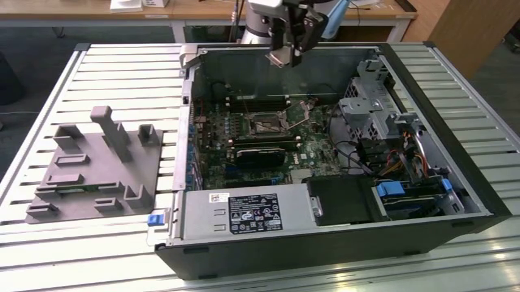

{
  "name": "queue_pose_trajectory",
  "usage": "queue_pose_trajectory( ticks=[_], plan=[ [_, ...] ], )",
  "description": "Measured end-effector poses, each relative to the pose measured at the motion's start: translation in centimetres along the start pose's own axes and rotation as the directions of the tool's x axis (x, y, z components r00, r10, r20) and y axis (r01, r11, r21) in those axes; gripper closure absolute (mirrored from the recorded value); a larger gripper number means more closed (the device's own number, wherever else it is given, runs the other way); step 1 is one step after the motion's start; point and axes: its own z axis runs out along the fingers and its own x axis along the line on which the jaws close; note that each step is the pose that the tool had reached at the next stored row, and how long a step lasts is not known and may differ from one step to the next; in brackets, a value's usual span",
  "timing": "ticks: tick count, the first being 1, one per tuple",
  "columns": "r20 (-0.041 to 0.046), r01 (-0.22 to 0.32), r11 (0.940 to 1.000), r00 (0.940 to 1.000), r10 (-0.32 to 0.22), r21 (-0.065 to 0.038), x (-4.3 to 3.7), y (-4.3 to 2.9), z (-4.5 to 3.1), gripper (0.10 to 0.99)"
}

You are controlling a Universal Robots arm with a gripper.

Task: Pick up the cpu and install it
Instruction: 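Place the cpu into insertion slot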

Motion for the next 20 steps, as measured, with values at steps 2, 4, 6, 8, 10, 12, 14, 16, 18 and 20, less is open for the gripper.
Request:
queue_pose_trajectory(
  ticks=[2,4,6,8,10,12,14,16,18,20],
  plan=[
    [-0.0021,-0.022,0.9997,0.9998,0.022,0.01,0.0,-0.01,0.1,0.545],
    [-0.0042,-0.044,0.9988,0.999,0.044,0.02,0.0,-0.02,0.2,0.545],
    [-0.0064,-0.067,0.9973,0.9977,0.067,0.03,0.0,-0.03,0.3,0.545],
    [-0.0065,-0.092,0.995,0.9957,0.093,0.037,0.02,-0.04,0.42,0.545],
    [-0.0043,-0.122,0.9918,0.9925,0.122,0.038,0.02,-0.04,0.52,0.545],
    [-0.0009,-0.157,0.9869,0.9876,0.157,0.037,0.01,-0.05,0.61,0.545],
    [0.0025,-0.193,0.9806,0.9812,0.193,0.036,0.01,-0.06,0.7,0.545],
    [0.0058,-0.228,0.9731,0.9737,0.228,0.035,0.01,-0.06,0.78,0.545],
    [0.0092,-0.263,0.9642,0.9647,0.263,0.033,0.01,-0.07,0.87,0.545],
    [0.0125,-0.298,0.9541,0.9547,0.297,0.032,0.01,-0.08,0.95,0.545]
  ],
)
